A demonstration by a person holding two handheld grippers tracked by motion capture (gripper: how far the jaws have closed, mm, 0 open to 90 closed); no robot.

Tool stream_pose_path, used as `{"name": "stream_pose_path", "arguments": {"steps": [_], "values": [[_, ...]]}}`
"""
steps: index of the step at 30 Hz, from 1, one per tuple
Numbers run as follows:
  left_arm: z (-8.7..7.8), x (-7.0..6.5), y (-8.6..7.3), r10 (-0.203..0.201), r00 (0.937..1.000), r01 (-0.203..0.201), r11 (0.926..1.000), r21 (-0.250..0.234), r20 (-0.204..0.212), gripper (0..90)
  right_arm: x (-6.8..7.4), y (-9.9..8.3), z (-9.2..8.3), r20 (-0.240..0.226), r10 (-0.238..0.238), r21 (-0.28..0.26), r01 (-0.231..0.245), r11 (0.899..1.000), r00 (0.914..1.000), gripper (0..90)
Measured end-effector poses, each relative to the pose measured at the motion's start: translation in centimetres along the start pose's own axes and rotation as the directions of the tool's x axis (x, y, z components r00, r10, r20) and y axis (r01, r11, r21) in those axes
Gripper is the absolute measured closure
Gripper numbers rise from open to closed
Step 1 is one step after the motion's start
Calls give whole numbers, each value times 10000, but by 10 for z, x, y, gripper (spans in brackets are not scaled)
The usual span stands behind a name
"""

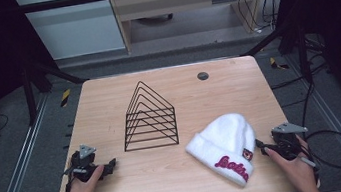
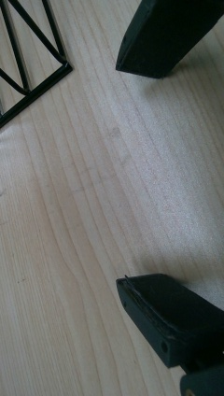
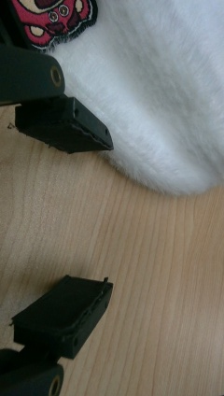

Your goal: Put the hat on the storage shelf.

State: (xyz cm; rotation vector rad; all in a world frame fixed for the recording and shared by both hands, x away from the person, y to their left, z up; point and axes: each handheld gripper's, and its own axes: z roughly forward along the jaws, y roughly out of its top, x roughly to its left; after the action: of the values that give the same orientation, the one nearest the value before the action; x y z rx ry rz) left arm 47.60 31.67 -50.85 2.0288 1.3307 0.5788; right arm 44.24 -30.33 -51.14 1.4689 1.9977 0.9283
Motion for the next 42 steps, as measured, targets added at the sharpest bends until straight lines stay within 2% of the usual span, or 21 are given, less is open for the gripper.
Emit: {"name": "stream_pose_path", "arguments": {"steps": [5,10,11,13,16,17,18,20,21,23,25,27,29,31,33,37,38,40,42], "values": [[0,0,0,-3,10000,3,10000,15,-9,0,1,1,2,-178,-181,107,183,9998,9997,180],[0,0,0,-11,10000,11,10000,14,-14,0,-1,3,2,-305,-217,269,225,9994,9993,189],[0,0,0,-11,10000,11,10000,15,-13,0,-3,6,0,-325,-415,424,429,9982,9986,195],[0,0,0,-12,10000,12,10000,14,-15,0,-4,8,-2,-337,-416,433,430,9981,9986,193],[0,0,0,-12,10000,12,10000,11,-14,0,-6,19,-9,-330,-584,436,598,9973,9977,166],[0,0,0,-18,10000,18,10000,-5,-13,0,-6,29,-13,-362,-732,566,752,9956,9967,129],[0,0,0,-18,10000,18,10000,-5,-13,0,-6,29,-13,-362,-732,566,752,9956,9967,129],[0,0,0,-33,10000,33,10000,-1,-30,0,-5,40,-17,-477,-896,566,922,9941,9948,119],[0,-1,0,-47,10000,47,10000,-2,-46,0,-3,51,-21,-619,-1113,552,1148,9919,9919,109],[0,-1,0,-49,10000,49,10000,-1,-46,0,-2,56,-21,-685,-1128,608,1170,9913,9913,125],[0,-1,0,-51,10000,51,10000,-2,-46,0,2,73,-23,-558,-1697,828,1740,9813,9839,219],[0,-1,0,-51,10000,51,10000,-4,-48,0,6,83,-21,-646,-1908,952,1964,9759,9795,297],[0,-1,0,-51,10000,51,10000,0,-46,0,7,88,-20,-726,-1931,1023,1999,9745,9785,322],[0,-1,0,-53,10000,53,10000,-3,-47,0,10,97,-16,-819,-2017,1241,2108,9696,9760,384],[0,-1,0,-52,10000,52,10000,-1,-49,0,15,109,-8,-971,-2211,1532,2340,9601,9704,409],[0,-1,0,-56,10000,56,10000,-2,-48,0,19,121,-1,-1186,-2122,1717,2305,9578,9700,423],[0,-1,0,-57,10000,57,10000,-3,-47,0,22,127,4,-1452,-2150,1917,2407,9515,9658,433],[0,-1,0,-52,10000,52,10000,-3,-48,0,25,132,8,-1507,-2191,2038,2472,9473,9640,434],[0,-1,0,-53,10000,53,10000,-3,-46,0,28,136,13,-1628,-2046,2088,2364,9490,9652,441]]}}
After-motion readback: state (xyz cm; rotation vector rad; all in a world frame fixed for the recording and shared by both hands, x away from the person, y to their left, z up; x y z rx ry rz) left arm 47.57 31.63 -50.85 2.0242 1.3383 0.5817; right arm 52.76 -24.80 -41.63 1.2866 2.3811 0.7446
